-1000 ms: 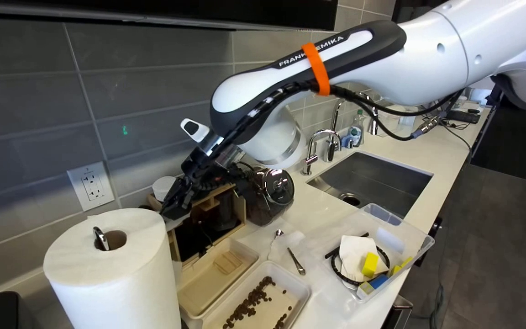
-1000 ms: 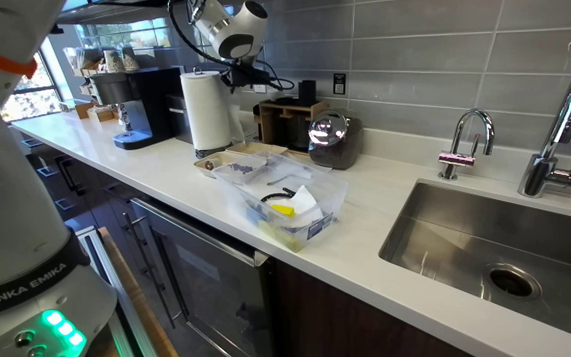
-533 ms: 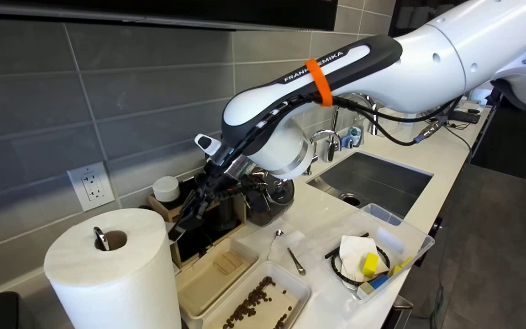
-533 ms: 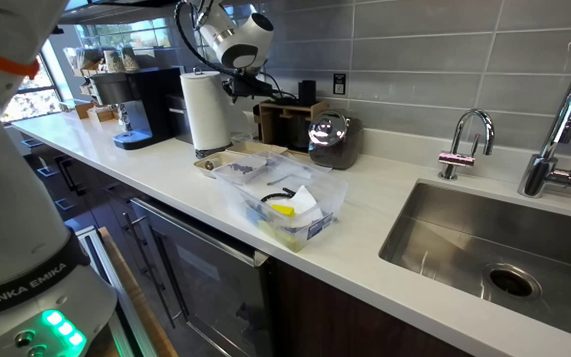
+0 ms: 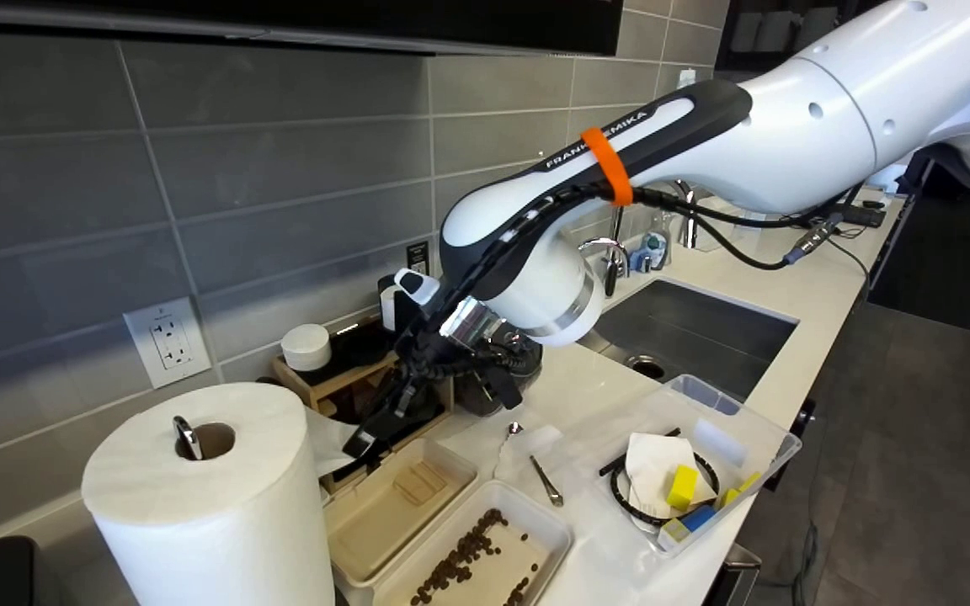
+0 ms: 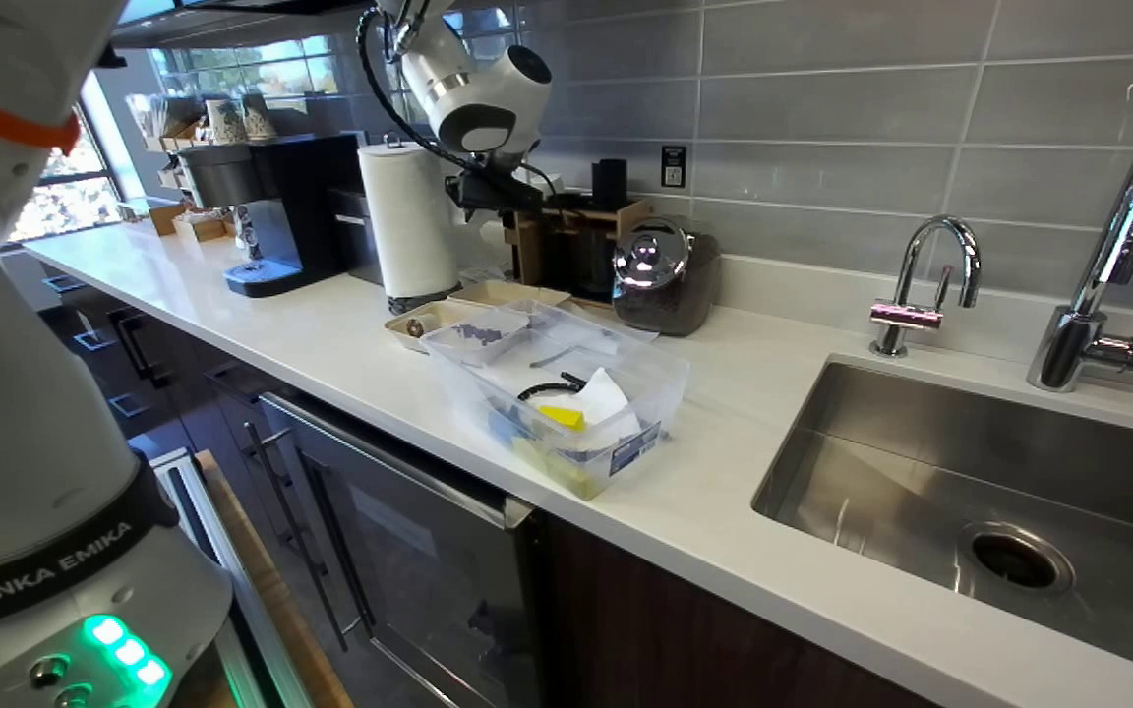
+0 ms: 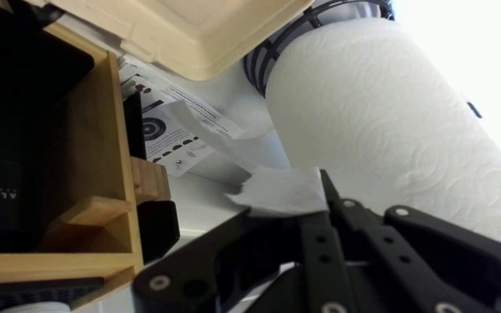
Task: Grab a paper towel and place it onto the bowl
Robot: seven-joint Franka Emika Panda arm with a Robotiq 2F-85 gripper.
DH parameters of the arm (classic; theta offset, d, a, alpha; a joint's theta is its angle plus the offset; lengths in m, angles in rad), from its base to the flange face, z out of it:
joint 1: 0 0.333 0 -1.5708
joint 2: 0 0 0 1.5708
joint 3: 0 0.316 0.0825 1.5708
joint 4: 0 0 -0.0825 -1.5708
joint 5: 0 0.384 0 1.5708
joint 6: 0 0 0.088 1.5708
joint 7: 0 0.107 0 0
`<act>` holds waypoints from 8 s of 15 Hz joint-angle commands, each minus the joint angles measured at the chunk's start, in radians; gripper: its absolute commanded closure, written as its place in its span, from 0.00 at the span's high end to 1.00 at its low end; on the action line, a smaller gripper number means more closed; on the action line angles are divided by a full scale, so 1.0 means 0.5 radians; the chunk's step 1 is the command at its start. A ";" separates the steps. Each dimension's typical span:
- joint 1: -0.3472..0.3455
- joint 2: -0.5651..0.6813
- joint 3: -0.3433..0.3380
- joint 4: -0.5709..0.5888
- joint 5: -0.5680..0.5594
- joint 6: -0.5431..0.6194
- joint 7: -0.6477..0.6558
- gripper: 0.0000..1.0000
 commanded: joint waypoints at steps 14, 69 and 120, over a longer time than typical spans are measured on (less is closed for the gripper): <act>-0.477 -0.365 0.299 -0.665 0.316 0.381 -0.039 0.00; 0.653 -1.621 -0.983 -1.223 -0.741 0.041 1.795 0.00; 0.508 -1.252 -0.706 -0.875 0.751 -0.774 0.429 1.00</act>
